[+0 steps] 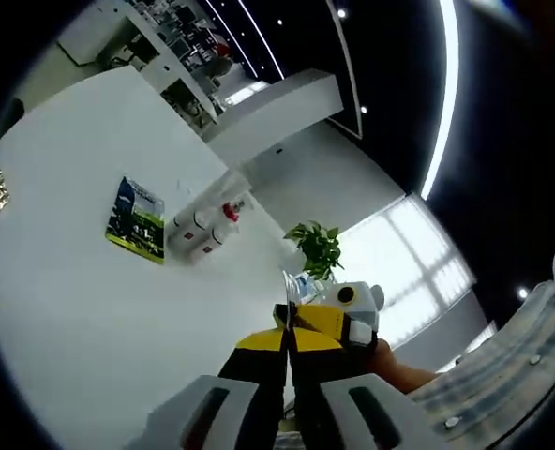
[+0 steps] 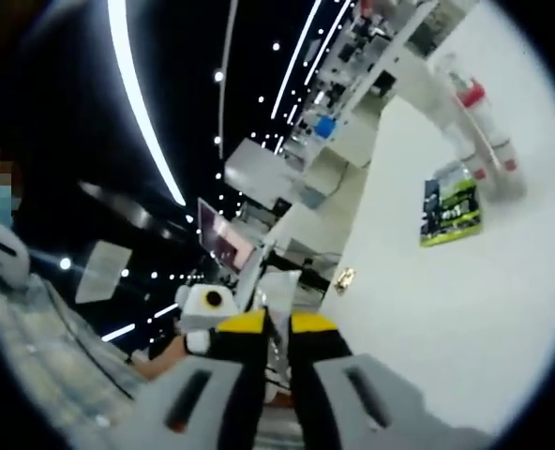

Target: Arrange the skincare products in the storage area until every visible bottle or jar stands upright without overlapping.

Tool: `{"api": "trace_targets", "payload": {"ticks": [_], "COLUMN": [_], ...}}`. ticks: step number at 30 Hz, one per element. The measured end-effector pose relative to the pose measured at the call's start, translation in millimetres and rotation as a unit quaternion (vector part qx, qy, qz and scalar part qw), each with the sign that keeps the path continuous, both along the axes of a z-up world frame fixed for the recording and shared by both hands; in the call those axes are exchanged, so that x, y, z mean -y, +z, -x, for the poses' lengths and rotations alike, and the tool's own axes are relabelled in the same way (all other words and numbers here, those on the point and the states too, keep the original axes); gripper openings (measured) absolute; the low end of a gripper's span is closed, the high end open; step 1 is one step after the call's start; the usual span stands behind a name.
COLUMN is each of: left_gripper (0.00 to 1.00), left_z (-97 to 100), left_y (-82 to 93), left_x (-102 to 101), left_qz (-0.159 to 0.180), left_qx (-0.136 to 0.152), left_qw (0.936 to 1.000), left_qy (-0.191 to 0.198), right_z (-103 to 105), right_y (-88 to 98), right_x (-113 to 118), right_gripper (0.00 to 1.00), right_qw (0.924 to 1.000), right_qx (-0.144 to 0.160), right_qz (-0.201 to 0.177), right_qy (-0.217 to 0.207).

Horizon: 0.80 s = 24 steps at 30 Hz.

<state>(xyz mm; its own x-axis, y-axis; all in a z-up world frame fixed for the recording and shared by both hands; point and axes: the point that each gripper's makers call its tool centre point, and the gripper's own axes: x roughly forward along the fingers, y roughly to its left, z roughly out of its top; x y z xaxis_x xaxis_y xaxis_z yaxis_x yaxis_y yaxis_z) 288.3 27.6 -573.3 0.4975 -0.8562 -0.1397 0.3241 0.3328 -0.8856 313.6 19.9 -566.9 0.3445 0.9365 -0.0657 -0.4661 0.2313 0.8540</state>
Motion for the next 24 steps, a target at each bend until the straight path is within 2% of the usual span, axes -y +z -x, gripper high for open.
{"api": "trace_targets", "payload": {"ticks": [7,14,21,24], "left_gripper": [0.01,0.01,0.01,0.01], "left_z": [0.4,0.3,-1.5,-1.8], "left_y": [-2.2,-1.8,-0.8,2.1], "left_x": [0.6,1.0,0.2,-3.3], "left_qz": [-0.002,0.000,0.010,0.003], "left_qx": [-0.007,-0.008,-0.018,-0.015], "left_qw": [1.0000,1.0000,0.9997,0.9997], "left_qy": [-0.001,0.004,0.014,0.018], "right_z": [1.4,0.0,-0.8,-2.9], "right_y": [0.7,-2.0,-1.5,-2.7], "right_x": [-0.6,2.9,2.9,-1.0], "right_gripper": [0.01,0.05,0.03,0.04], "right_qw": [0.9993,0.9991,0.9989,0.9991], "right_qx": [0.023,0.021,0.021,0.020], "right_qz": [0.023,0.034,0.034,0.029], "right_qy": [0.017,0.016,0.024,0.024]}}
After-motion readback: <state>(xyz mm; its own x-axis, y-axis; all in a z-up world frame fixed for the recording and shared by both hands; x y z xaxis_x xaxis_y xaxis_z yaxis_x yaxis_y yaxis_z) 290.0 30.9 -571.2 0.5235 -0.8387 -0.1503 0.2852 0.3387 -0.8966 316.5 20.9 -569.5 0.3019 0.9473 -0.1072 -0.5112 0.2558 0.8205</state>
